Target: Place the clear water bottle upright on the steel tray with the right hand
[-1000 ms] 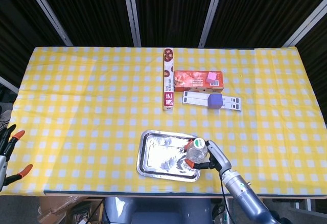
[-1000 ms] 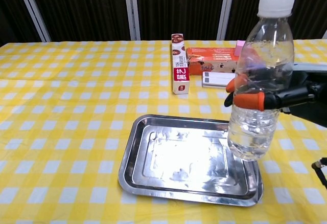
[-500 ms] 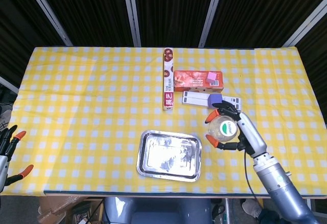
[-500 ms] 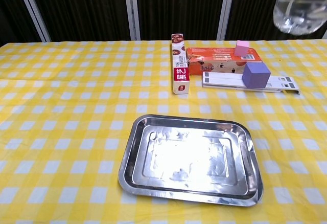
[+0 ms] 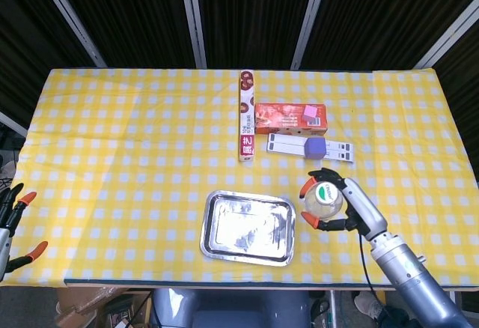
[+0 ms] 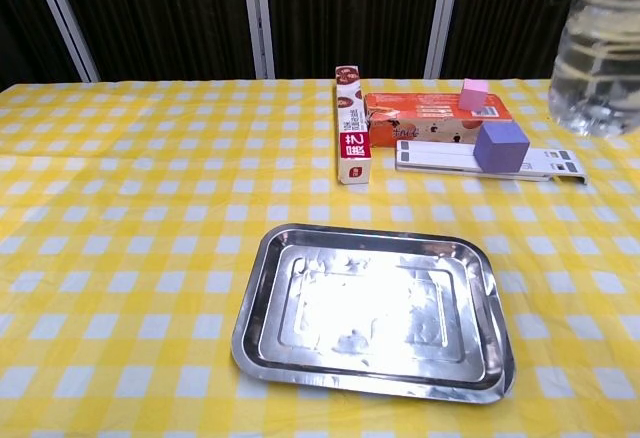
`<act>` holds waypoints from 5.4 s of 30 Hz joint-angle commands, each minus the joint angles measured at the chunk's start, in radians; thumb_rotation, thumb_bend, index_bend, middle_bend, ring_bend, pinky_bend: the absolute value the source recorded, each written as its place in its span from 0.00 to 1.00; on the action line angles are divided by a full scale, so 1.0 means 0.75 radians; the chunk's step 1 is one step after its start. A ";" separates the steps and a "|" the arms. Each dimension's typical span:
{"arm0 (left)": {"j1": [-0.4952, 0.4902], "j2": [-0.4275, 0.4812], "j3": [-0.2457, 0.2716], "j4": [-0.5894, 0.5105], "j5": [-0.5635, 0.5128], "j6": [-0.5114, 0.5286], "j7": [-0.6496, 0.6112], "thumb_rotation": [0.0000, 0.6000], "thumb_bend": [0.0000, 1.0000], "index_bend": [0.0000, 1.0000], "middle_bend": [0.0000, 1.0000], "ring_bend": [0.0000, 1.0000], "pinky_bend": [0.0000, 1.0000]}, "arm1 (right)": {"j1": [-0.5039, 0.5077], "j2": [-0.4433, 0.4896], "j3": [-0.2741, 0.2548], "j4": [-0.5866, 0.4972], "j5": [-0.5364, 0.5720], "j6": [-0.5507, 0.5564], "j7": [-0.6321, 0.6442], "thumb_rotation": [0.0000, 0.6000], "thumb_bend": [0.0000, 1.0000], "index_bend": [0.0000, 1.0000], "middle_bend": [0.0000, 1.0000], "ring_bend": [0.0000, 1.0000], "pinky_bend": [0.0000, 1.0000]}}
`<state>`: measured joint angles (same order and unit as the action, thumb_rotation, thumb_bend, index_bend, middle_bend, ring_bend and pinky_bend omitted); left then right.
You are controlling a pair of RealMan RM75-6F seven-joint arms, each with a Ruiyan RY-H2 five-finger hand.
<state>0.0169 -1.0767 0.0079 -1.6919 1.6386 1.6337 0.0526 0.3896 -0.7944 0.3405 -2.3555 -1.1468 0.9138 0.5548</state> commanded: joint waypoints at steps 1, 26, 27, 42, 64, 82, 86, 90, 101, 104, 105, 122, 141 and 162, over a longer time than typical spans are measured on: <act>-0.001 -0.002 0.001 -0.001 0.002 -0.002 0.006 1.00 0.22 0.12 0.00 0.00 0.00 | 0.024 -0.209 -0.128 0.020 0.072 0.033 -0.148 1.00 0.95 0.67 0.48 0.17 0.00; -0.003 -0.002 -0.014 0.009 -0.018 0.001 -0.005 1.00 0.22 0.12 0.00 0.00 0.00 | -0.070 -0.351 -0.222 0.194 -0.003 0.132 -0.048 1.00 0.95 0.67 0.48 0.17 0.00; -0.003 -0.002 -0.014 0.009 -0.018 0.000 -0.005 1.00 0.22 0.12 0.00 0.00 0.00 | -0.089 -0.311 -0.223 0.214 -0.018 0.130 -0.006 1.00 0.95 0.67 0.48 0.17 0.00; 0.000 -0.018 -0.008 -0.006 -0.007 -0.001 0.044 1.00 0.22 0.12 0.00 0.00 0.00 | -0.144 -0.203 -0.254 0.337 -0.296 0.066 0.340 1.00 0.95 0.67 0.48 0.17 0.00; -0.011 0.016 -0.023 0.018 -0.048 -0.022 -0.060 1.00 0.22 0.12 0.00 0.00 0.00 | 0.000 -0.746 -0.162 0.203 0.076 0.294 -0.287 1.00 0.95 0.67 0.48 0.17 0.00; -0.005 -0.003 -0.012 -0.006 -0.028 -0.016 0.000 1.00 0.22 0.12 0.00 0.00 0.00 | -0.249 -0.185 -0.271 0.573 -0.400 0.241 0.572 1.00 0.95 0.67 0.48 0.17 0.00; -0.005 0.000 -0.012 -0.007 -0.027 -0.014 -0.008 1.00 0.22 0.12 0.00 0.00 0.00 | -0.203 -0.243 -0.279 0.523 -0.401 0.191 0.498 1.00 0.95 0.67 0.49 0.17 0.00; -0.003 0.012 -0.016 -0.002 -0.034 -0.009 -0.041 1.00 0.22 0.12 0.00 0.00 0.00 | -0.143 -0.364 -0.277 0.474 -0.340 0.135 0.356 1.00 0.95 0.67 0.49 0.17 0.00; -0.012 0.027 -0.010 0.013 -0.018 -0.019 -0.096 1.00 0.22 0.12 0.00 0.00 0.00 | -0.002 -0.761 -0.256 0.374 -0.110 0.099 -0.068 1.00 0.95 0.67 0.49 0.17 0.00; -0.011 0.030 -0.011 0.015 -0.022 -0.016 -0.106 1.00 0.22 0.12 0.00 0.00 0.00 | 0.025 -0.862 -0.250 0.364 -0.050 0.124 -0.179 1.00 0.95 0.67 0.48 0.17 0.00; -0.010 0.031 -0.013 0.017 -0.025 -0.015 -0.111 1.00 0.22 0.12 0.00 0.00 0.00 | 0.031 -0.900 -0.247 0.368 -0.028 0.142 -0.218 1.00 0.95 0.67 0.48 0.17 0.00; -0.012 0.047 -0.016 0.026 -0.032 -0.014 -0.167 1.00 0.22 0.12 0.00 0.00 0.00 | 0.022 -1.225 -0.233 0.583 0.026 0.320 -0.384 1.00 0.95 0.67 0.48 0.17 0.00; -0.015 0.049 -0.016 0.029 -0.034 -0.019 -0.170 1.00 0.22 0.12 0.00 0.00 0.00 | -0.084 -1.441 -0.334 0.903 -0.240 0.422 -0.100 1.00 0.95 0.67 0.48 0.17 0.00; -0.017 0.047 -0.015 0.024 -0.041 -0.028 -0.152 1.00 0.22 0.12 0.00 0.00 0.00 | -0.097 -1.459 -0.365 1.013 -0.301 0.357 -0.042 1.00 0.34 0.53 0.43 0.14 0.00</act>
<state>0.0039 -1.0414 -0.0035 -1.6739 1.6081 1.6127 -0.0612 0.3168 -1.8840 0.0738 -1.6107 -1.3525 1.1780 0.5081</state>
